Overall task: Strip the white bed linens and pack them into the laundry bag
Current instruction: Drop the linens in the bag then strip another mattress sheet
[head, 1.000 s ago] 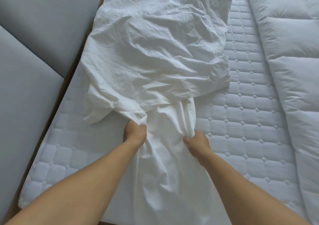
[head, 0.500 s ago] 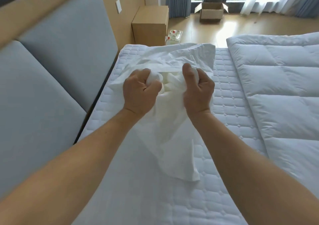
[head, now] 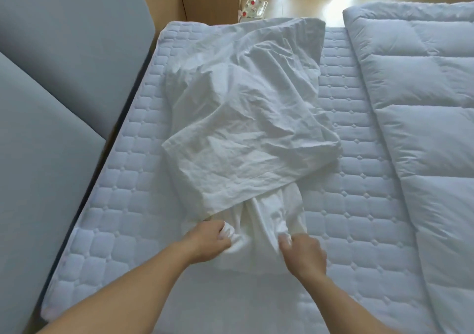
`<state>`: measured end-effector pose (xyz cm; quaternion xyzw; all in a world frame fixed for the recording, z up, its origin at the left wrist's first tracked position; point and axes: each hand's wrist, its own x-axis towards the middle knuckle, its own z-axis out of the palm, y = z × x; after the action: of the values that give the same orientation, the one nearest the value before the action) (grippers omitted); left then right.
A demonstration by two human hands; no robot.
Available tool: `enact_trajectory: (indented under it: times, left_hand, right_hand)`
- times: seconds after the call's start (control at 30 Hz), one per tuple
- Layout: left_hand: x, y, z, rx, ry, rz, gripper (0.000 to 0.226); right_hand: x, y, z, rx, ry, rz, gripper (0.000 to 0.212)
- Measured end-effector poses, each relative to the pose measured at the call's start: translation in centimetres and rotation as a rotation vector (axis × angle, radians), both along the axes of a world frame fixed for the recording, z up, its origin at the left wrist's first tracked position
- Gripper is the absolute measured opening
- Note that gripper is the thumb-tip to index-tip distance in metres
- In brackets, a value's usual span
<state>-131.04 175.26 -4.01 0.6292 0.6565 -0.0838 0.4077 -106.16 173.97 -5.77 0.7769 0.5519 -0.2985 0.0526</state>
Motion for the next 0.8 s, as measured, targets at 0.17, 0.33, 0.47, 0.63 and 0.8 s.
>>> enact_trajectory:
  times: [0.17,0.33,0.47,0.63,0.8]
  left_hand:
    - [-0.2,5.5,0.3,0.371,0.161,0.219,0.055]
    - [-1.4,13.0,-1.6,0.586,0.190,0.574,0.049]
    - [-3.0,17.2,-4.6,0.361,0.172,0.828,0.110]
    - [-4.7,19.9,-8.6,0.291,-0.004,0.925,0.140]
    - [-3.9,20.8,-7.7,0.327,-0.015,0.893,0.091]
  right_hand:
    - [-1.1,5.3,0.0,0.288,0.181,-0.086,0.059]
    - [-2.7,14.5,-1.0,0.231,0.239,-0.116,0.093]
    - [-2.6,19.5,-3.5,0.079,0.187,-0.221,0.118]
    - [-3.1,22.1,-6.7,0.059,0.194,-0.375,0.144]
    - [-5.0,22.9,-5.7,0.088,0.400,-0.389,0.082]
